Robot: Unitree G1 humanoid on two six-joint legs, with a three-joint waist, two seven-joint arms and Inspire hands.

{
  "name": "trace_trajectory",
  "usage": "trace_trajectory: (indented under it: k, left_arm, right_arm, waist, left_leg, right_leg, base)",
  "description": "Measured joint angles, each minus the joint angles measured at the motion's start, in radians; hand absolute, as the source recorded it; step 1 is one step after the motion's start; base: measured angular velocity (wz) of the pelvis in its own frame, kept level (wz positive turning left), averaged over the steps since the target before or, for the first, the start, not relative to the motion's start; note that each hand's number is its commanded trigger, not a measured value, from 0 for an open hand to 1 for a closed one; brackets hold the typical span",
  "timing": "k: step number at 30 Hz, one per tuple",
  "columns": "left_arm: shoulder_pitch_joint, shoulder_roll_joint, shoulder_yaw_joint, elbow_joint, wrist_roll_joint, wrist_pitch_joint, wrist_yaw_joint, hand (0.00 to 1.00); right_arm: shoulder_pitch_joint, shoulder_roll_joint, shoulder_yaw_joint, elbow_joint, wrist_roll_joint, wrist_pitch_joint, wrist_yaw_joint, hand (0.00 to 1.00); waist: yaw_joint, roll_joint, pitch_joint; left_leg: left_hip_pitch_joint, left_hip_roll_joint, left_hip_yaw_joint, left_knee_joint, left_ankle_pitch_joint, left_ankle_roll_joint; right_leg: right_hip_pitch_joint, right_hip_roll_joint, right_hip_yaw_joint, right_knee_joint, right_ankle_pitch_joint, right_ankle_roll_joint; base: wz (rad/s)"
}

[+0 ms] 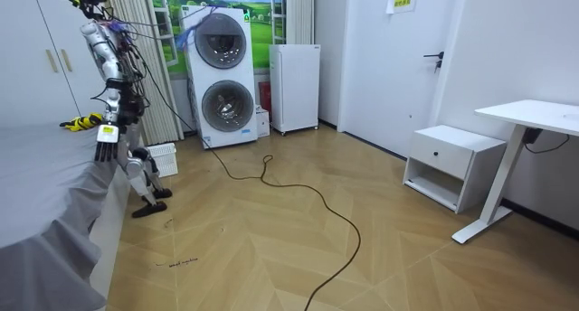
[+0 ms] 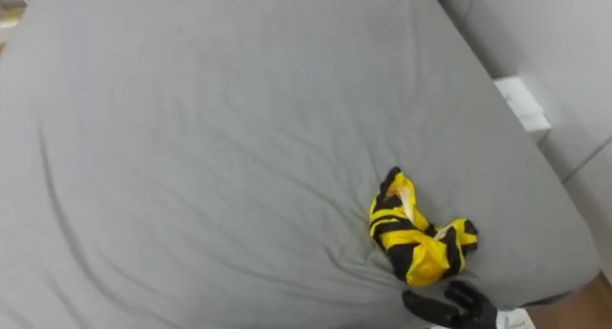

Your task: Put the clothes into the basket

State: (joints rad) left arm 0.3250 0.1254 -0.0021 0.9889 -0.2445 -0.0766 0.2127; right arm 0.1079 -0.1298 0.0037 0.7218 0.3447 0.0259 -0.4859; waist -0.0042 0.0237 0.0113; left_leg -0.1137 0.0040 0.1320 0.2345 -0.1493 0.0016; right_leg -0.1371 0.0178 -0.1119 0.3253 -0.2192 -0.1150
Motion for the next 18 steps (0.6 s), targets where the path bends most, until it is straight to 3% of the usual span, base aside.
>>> trace_trajectory:
  k: [6,8,11,18]
  left_arm:
    - [-0.008,0.002,0.0,0.012,0.004,0.015,0.0,0.0]
    - [-0.012,0.006,0.0,0.011,0.008,0.029,0.0,0.0]
    - [-0.012,0.018,-0.001,0.01,0.013,0.047,0.0,0.0]
    - [-0.017,0.022,0.0,0.01,0.013,0.081,0.001,0.0]
  right_arm:
    - [0.002,-0.015,0.003,-0.142,-0.004,0.009,-0.095,0.0]
    - [-0.004,-0.061,0.001,-0.245,-0.047,-0.02,-0.119,0.0]
    - [-0.011,-0.103,-0.032,-0.316,-0.098,-0.055,-0.129,0.0]
    - [-0.012,-0.108,-0.08,-0.414,-0.157,-0.059,-0.148,0.0]
  waist:
    - [-0.017,-0.009,0.0055]
    - [-0.021,-0.012,0.0017]
    - [-0.025,-0.024,-0.0142]
    - [-0.021,-0.03,-0.0145]
  left_leg:
    - [-0.001,-0.016,0.004,-0.014,0.002,0.004]
    - [-0.007,-0.017,0.004,-0.013,0.001,0.005]
    - [-0.01,-0.016,0.004,-0.013,0.001,0.005]
    - [-0.003,-0.018,0.005,-0.028,0.001,0.005]
  right_leg:
    - [-0.012,-0.014,0.004,-0.002,-0.01,0.016]
    - [-0.013,-0.017,0.001,-0.011,-0.01,0.02]
    - [0.007,-0.014,-0.016,-0.047,-0.002,0.023]
    - [0.047,-0.013,-0.044,-0.104,0.005,0.024]
  base:
    - [0.02]
    - [0.05]
    - [0.2]
    - [0.14]
